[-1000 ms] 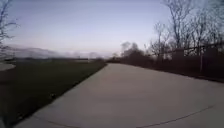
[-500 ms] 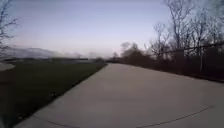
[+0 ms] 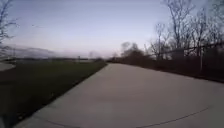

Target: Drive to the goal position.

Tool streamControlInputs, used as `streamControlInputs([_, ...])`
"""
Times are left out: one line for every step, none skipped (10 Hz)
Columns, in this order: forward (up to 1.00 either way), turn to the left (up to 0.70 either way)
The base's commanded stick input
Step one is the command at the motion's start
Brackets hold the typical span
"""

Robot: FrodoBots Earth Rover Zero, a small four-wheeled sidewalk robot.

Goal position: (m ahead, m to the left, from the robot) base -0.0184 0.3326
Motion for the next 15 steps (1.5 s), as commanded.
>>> streamControlInputs([0.0,0.0])
streamControlInputs([0.0,0.0])
streamControlInputs([0.0,0.0])
streamControlInputs([0.0,0.0])
streamControlInputs([0.02,0.0])
streamControlInputs([0.05,0.0])
streamControlInputs([0.03,0.0])
streamControlInputs([0.0,0.0])
streamControlInputs([0.0,0.0])
streamControlInputs([0.0,0.0])
streamControlInputs([0.04,0.0])
streamControlInputs([0.01,0.0])
streamControlInputs([0.03,0.0])
streamControlInputs([0.03,0.0])
streamControlInputs([0.0,0.0])
